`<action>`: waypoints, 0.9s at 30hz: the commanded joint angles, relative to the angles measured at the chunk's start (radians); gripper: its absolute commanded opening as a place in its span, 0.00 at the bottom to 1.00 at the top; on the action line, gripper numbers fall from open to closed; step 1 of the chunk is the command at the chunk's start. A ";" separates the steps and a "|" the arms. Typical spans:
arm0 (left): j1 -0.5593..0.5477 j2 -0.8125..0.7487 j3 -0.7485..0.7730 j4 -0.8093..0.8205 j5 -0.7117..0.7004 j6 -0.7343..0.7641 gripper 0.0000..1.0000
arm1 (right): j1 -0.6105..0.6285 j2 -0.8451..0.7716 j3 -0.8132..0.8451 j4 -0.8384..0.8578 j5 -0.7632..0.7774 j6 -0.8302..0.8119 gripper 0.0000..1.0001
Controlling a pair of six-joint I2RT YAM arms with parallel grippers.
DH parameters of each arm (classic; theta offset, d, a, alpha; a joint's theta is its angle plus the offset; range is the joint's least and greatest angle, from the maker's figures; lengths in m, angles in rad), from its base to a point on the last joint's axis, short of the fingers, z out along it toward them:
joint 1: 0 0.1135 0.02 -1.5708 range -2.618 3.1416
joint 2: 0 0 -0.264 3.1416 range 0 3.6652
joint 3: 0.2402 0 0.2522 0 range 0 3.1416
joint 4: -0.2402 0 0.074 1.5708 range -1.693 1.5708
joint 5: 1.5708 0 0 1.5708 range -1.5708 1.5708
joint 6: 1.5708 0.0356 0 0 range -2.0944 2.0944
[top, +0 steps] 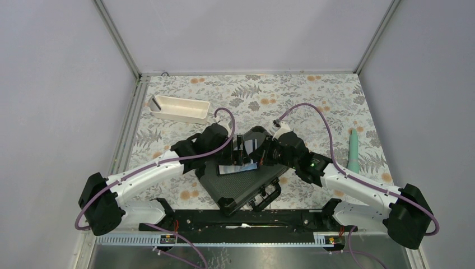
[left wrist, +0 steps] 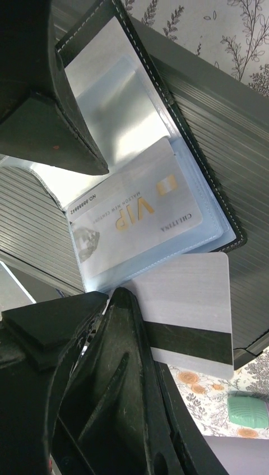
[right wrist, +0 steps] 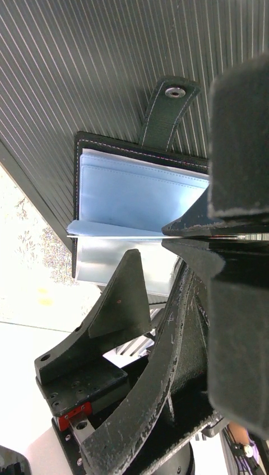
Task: Put the credit cards into the card holder
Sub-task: Turn over the card holder at the center of the board.
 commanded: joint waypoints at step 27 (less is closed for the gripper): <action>0.188 -0.349 -0.106 -0.115 -0.034 0.021 0.99 | 0.116 0.206 0.161 0.114 -0.015 0.002 0.00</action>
